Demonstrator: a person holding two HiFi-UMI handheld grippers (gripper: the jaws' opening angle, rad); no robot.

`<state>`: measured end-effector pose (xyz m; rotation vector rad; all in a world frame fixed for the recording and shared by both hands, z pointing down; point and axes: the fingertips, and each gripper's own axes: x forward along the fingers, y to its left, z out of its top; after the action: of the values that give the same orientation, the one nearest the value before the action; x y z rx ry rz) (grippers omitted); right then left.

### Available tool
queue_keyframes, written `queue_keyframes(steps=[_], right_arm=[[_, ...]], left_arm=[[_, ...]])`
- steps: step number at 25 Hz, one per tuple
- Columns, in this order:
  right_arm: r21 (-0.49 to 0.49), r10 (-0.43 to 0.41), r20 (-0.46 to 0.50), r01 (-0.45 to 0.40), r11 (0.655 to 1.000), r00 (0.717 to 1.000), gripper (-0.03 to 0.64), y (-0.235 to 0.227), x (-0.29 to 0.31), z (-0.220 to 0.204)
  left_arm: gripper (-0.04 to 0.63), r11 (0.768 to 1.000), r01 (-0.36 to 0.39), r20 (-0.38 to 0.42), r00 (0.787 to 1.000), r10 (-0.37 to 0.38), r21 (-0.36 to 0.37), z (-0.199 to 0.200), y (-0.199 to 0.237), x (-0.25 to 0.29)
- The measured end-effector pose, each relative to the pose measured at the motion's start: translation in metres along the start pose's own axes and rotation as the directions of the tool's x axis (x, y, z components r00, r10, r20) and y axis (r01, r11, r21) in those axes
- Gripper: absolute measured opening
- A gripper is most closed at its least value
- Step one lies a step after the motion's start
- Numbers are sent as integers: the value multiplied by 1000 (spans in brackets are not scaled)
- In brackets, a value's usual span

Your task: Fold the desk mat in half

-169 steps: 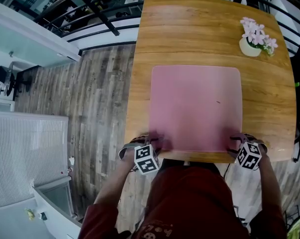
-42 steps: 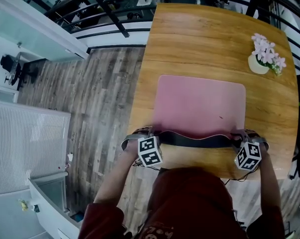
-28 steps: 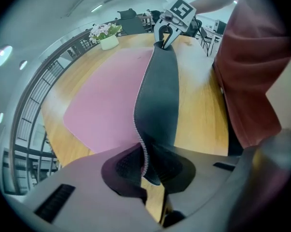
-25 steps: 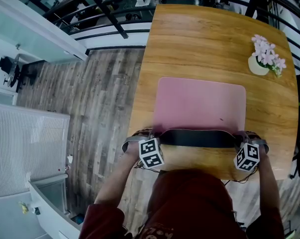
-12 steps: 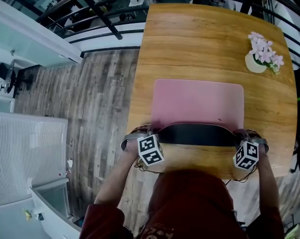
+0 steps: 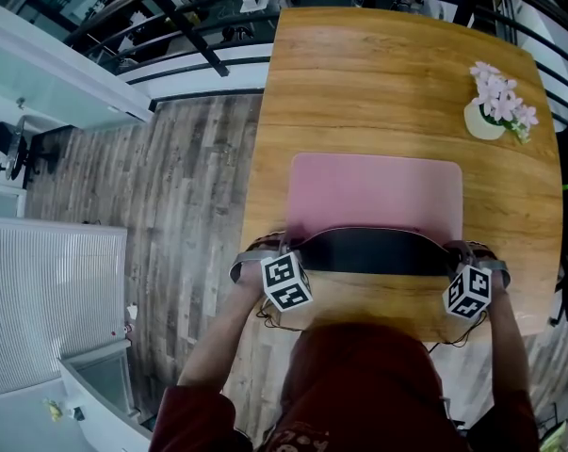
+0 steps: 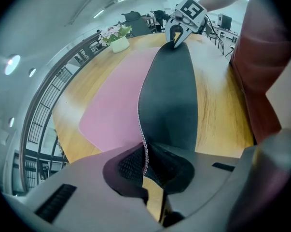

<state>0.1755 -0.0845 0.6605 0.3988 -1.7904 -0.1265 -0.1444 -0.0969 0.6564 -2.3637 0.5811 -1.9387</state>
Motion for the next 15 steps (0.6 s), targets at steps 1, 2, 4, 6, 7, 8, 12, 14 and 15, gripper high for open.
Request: queue_keyframes(steps=[1, 2, 4, 6, 7, 8, 12, 14, 15], right_arm=[[0, -2, -3, 2, 1000, 1000, 29, -2, 1, 0], [0, -3, -7, 3, 1000, 1000, 29, -3, 2, 0], [0, -12, -8, 12, 1000, 1000, 29, -7, 3, 2], [-1, -25, -13, 25, 1000, 1000, 29, -13, 4, 3], [-2, -27, -17, 27, 1000, 999, 29, -15, 5, 3], [-2, -30, -20, 30, 1000, 999, 31, -17, 6, 4], [6, -52, -31, 52, 999, 998, 29, -24, 9, 2], [10, -59, -33, 59, 998, 998, 29, -29, 12, 1], [13, -63, -34, 63, 998, 997, 29, -32, 13, 1]], left_arm=[[37, 1000, -4, 1, 1000, 4, 0, 0, 2, 1], [38, 1000, -3, 0, 1000, 3, 0, 1, 4, 2], [38, 1000, -4, 0, 1000, 4, -2, 0, 8, 2], [37, 1000, -9, 3, 1000, 9, -7, 0, 14, 4], [37, 1000, -6, 2, 1000, 6, -9, 1, 16, 5], [37, 1000, -5, 1, 1000, 5, -10, 1, 18, 6], [37, 1000, -30, 1, 1000, 30, -4, 4, 29, 10], [37, 999, -37, 2, 999, 37, 1, 7, 36, 13], [37, 999, -36, 4, 999, 36, 3, 8, 39, 15]])
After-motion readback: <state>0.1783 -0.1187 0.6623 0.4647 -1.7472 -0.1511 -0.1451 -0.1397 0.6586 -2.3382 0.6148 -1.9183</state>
